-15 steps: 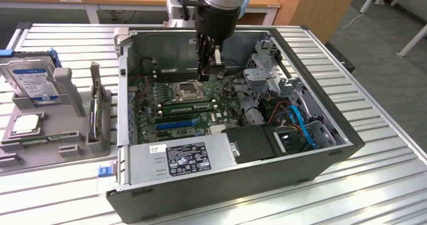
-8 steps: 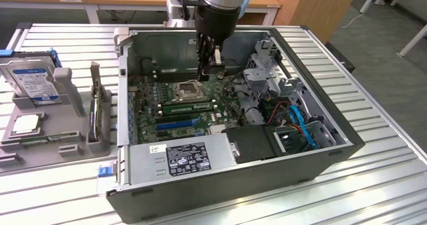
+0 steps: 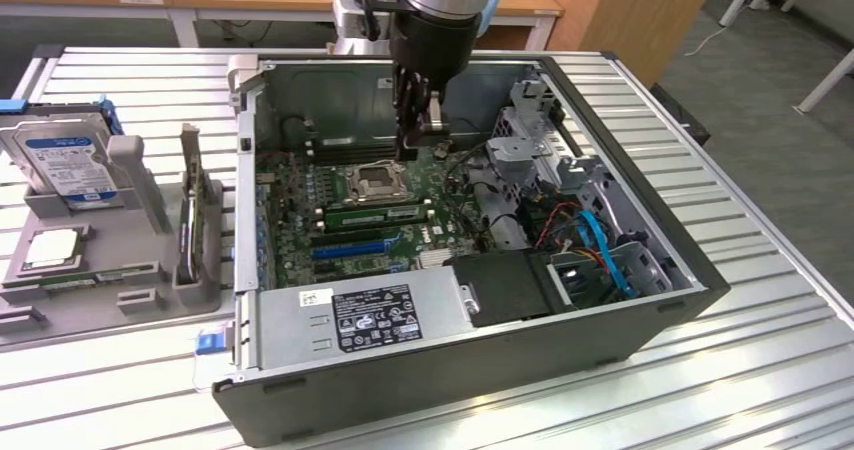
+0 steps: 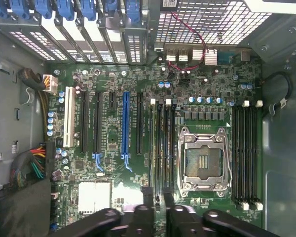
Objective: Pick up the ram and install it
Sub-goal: 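Press down the ram until it locks into place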
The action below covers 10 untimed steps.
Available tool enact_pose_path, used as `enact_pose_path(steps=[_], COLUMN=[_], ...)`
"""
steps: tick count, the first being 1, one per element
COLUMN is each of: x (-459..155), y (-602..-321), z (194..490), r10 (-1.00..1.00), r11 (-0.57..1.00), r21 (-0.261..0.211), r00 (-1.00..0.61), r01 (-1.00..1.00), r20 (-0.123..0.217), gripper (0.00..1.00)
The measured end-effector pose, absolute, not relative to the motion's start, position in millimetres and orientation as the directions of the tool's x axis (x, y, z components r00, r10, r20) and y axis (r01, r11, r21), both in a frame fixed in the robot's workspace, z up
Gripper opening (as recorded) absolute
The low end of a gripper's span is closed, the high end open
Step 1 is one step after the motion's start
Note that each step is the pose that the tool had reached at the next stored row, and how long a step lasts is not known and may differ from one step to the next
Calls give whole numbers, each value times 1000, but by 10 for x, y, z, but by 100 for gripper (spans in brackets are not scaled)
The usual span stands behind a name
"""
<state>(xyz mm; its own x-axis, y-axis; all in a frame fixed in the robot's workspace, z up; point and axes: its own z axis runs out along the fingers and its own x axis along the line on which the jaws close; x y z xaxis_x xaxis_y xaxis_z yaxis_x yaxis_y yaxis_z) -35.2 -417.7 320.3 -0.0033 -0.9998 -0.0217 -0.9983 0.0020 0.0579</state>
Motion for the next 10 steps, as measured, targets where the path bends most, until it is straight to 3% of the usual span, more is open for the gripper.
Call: enact_pose_path(steps=[3, 10], x=[-352, -352], y=[-4177, -4177], z=[3203, 3203], r10=[-1000, -1000], r11=[2, 2], r21=[58, 58], r00=[-3, -3], r01=[-998, -998], r20=[-22, -22], gripper=[11, 10])
